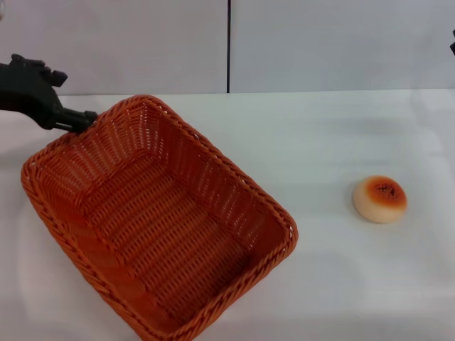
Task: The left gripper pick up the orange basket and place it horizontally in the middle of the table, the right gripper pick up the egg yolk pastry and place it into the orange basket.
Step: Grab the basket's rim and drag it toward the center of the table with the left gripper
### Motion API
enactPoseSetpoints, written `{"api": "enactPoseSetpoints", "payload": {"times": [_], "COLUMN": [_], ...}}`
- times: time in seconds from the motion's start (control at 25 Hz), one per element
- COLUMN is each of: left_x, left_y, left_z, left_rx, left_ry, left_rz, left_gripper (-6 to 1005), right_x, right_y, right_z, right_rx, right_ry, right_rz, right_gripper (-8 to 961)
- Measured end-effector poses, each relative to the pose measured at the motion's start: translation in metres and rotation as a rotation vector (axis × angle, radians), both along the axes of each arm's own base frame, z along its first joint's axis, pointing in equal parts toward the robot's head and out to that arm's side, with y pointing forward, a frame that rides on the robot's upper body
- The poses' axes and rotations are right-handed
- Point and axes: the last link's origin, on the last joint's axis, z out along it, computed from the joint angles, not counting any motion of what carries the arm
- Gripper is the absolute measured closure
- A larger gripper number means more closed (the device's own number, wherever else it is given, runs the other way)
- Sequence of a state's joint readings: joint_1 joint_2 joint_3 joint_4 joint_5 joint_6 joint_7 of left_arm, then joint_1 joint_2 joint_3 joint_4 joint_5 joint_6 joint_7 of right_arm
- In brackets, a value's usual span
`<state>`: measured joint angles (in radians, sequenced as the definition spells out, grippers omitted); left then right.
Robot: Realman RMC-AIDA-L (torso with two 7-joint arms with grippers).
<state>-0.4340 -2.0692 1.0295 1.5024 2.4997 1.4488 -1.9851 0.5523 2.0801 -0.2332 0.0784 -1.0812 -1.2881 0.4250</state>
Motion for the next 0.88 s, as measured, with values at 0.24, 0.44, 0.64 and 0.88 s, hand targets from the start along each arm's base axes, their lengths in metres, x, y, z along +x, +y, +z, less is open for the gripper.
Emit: {"api": "enactPoseSetpoints", "payload": {"times": [0.24, 0.44, 0.64, 0.88], "left_x": [0.001, -0.001, -0.005, -0.010], "left_y": [-0.004, -0.005, -0.005, -0.002], "left_z": [0.003, -0.002, -0.009, -0.020], "left_rx": [-0.036, -0.087, -0.111, -0.122], "left_ry": [0.038, 0.086, 0.093, 0.100], "left_rz": [0.013, 0.046, 0.065, 0.068], "left_gripper": [165, 165, 165, 165], "right_x": [0.002, 0.003, 0.003, 0.005], "right_y": [0.000, 0.001, 0.001, 0.002], "right_z": [0.003, 0.004, 0.005, 0.004], "right_rx": [0.018, 0.027, 0.032, 0.027], "right_ry": [0.011, 0.016, 0.023, 0.022], "right_rz": [-0.015, -0.021, -0.028, -0.037], "right_gripper": [170, 170, 170, 170]}}
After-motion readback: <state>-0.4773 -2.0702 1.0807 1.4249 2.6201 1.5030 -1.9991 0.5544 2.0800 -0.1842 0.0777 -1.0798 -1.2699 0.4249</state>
